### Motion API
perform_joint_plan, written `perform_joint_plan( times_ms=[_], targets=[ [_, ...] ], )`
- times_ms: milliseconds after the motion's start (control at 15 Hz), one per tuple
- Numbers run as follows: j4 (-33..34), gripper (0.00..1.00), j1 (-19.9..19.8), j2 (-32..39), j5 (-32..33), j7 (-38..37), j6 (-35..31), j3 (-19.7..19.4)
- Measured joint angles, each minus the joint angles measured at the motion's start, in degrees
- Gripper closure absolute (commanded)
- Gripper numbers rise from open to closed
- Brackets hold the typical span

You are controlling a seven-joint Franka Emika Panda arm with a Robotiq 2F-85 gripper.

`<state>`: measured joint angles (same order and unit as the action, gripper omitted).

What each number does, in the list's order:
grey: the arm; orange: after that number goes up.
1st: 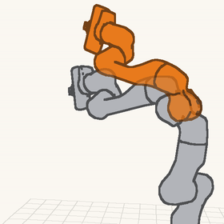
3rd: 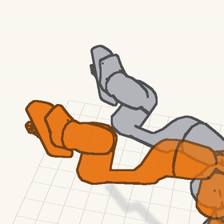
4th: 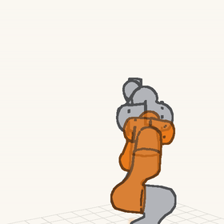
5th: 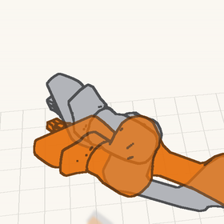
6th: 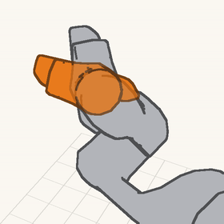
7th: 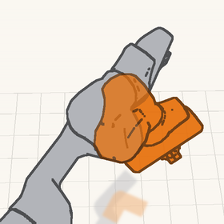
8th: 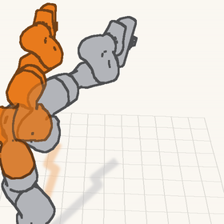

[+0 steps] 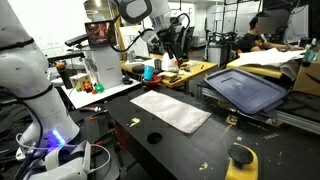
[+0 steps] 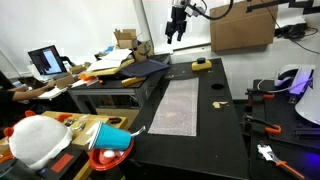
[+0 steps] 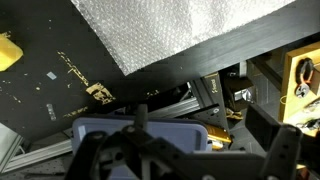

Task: Fold the plastic in half, then move the plastic to the right

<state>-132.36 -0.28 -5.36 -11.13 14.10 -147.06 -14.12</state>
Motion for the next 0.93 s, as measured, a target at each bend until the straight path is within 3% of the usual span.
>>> perform_joint_plan(
  times_ms=[467, 933],
  targets=[
    [-0.5, 0.0, -1.3, 1.2, -0.2, 0.0, 1.0, 1.3],
    [-1.7, 0.0, -4.2, 10.0, -0.2, 0.0, 3.5, 2.5]
  ],
)
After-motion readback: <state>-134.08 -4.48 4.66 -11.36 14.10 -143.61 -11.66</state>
